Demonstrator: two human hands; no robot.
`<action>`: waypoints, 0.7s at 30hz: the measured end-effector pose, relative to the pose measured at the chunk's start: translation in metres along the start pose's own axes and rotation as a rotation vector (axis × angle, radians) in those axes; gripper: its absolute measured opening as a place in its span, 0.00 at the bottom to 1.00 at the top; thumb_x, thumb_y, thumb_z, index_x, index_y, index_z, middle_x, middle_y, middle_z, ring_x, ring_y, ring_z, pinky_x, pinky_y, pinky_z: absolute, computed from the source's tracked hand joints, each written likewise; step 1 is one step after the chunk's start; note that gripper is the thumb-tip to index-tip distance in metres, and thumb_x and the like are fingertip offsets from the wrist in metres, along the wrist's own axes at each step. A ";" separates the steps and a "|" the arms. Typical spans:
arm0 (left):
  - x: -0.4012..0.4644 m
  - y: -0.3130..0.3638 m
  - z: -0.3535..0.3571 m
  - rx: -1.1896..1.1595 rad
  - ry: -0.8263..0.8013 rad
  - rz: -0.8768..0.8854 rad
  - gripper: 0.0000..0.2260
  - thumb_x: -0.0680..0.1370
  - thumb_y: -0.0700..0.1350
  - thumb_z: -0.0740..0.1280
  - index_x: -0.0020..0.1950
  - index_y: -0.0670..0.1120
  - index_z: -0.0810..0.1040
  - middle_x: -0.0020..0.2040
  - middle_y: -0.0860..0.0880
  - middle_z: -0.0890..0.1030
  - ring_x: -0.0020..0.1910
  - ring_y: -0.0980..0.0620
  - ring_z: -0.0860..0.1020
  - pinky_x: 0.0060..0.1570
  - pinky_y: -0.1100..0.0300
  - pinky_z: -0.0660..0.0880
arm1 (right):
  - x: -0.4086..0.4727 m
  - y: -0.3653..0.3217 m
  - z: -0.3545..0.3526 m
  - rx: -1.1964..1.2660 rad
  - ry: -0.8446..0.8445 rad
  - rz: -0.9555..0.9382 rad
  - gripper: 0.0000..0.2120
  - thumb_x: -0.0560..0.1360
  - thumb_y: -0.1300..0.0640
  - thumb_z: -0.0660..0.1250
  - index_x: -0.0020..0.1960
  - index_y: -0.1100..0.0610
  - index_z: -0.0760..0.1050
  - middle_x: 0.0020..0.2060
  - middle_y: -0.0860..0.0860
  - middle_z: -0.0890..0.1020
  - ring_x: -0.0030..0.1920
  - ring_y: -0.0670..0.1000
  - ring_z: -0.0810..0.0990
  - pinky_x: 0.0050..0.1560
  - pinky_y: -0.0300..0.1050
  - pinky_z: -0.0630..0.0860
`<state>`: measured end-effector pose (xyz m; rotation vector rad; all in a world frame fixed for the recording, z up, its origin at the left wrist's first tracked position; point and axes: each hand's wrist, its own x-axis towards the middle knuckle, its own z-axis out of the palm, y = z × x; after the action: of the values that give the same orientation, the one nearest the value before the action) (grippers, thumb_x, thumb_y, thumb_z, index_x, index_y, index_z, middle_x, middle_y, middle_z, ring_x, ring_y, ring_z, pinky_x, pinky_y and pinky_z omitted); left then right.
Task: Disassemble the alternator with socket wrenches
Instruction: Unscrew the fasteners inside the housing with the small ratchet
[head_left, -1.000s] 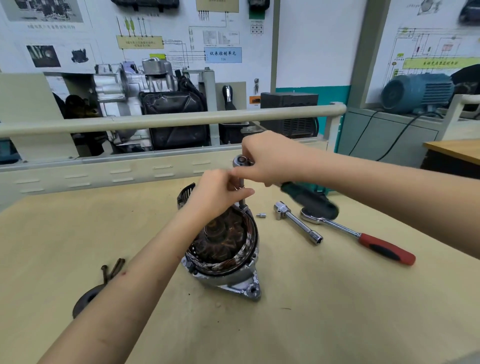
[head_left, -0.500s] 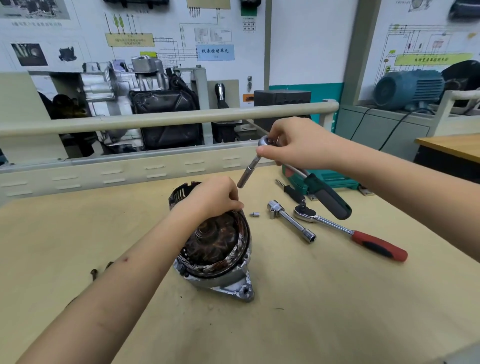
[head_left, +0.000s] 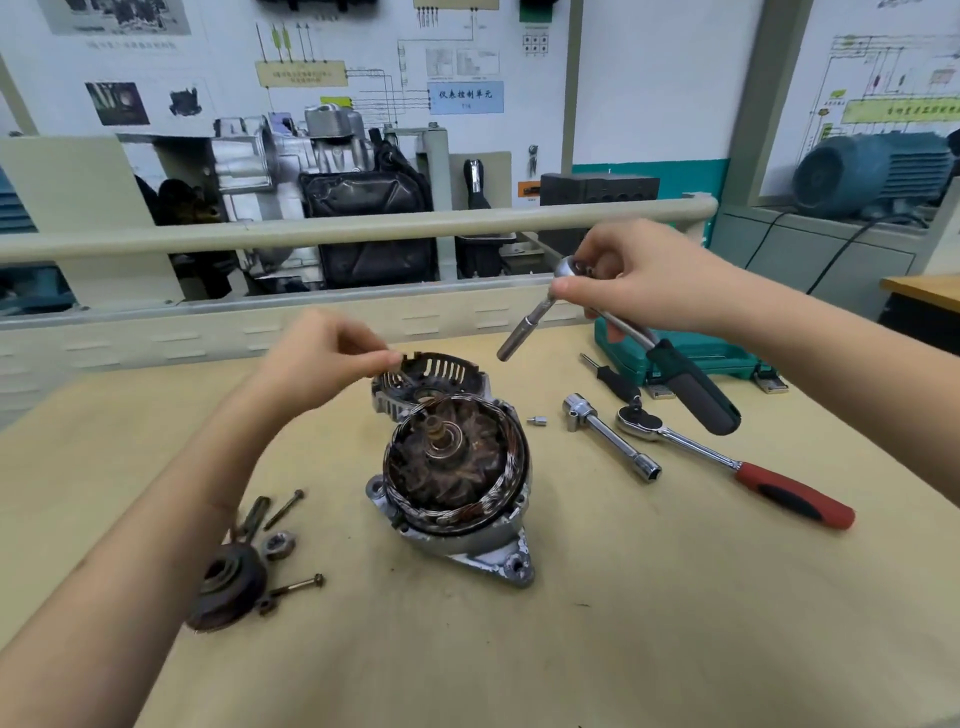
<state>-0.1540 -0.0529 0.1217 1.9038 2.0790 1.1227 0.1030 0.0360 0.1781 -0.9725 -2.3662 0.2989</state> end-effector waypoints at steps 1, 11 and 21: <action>-0.012 -0.016 -0.003 0.013 0.008 -0.043 0.04 0.71 0.46 0.72 0.39 0.47 0.82 0.32 0.55 0.80 0.32 0.62 0.75 0.27 0.75 0.66 | 0.000 -0.003 0.003 0.000 -0.014 -0.012 0.15 0.75 0.46 0.64 0.50 0.58 0.72 0.32 0.50 0.83 0.25 0.41 0.79 0.24 0.27 0.68; -0.094 -0.110 0.021 0.385 -0.264 -0.225 0.05 0.73 0.46 0.70 0.45 0.46 0.82 0.42 0.52 0.80 0.43 0.53 0.77 0.40 0.67 0.71 | 0.006 -0.036 0.023 0.058 -0.061 -0.120 0.13 0.74 0.46 0.65 0.48 0.56 0.72 0.30 0.47 0.81 0.26 0.43 0.80 0.31 0.32 0.72; -0.067 -0.077 0.035 -0.214 -0.203 -0.216 0.27 0.69 0.59 0.71 0.64 0.50 0.71 0.63 0.54 0.73 0.61 0.58 0.71 0.57 0.66 0.65 | -0.004 -0.037 0.023 0.052 -0.074 -0.136 0.08 0.73 0.46 0.65 0.43 0.50 0.71 0.27 0.46 0.81 0.25 0.40 0.78 0.29 0.28 0.69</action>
<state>-0.1846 -0.0932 0.0261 1.5812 1.9151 1.0112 0.0709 0.0075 0.1728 -0.7843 -2.4652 0.3471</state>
